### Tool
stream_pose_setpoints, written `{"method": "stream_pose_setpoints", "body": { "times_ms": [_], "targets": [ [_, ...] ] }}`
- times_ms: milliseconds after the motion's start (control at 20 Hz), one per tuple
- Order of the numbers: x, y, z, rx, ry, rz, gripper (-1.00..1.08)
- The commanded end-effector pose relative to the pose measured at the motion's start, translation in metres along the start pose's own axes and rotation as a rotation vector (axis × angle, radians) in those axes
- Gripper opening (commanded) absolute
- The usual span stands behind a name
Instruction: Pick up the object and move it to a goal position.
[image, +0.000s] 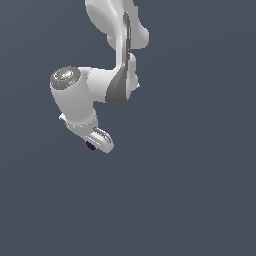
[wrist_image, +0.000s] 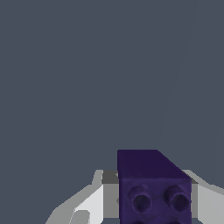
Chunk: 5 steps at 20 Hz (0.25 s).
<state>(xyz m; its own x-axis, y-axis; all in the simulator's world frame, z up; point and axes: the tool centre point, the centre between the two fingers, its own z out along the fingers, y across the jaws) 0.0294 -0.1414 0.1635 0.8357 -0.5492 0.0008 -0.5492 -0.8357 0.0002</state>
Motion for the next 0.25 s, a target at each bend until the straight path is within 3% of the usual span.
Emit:
{"method": "stream_pose_setpoints", "body": {
  "times_ms": [0, 200],
  "targets": [
    [0.0044, 0.0006, -0.0053, 0.000, -0.001, -0.001, -1.00],
    [0.0067, 0.0010, -0.0080, 0.000, -0.001, -0.001, -1.00]
  ]
}}
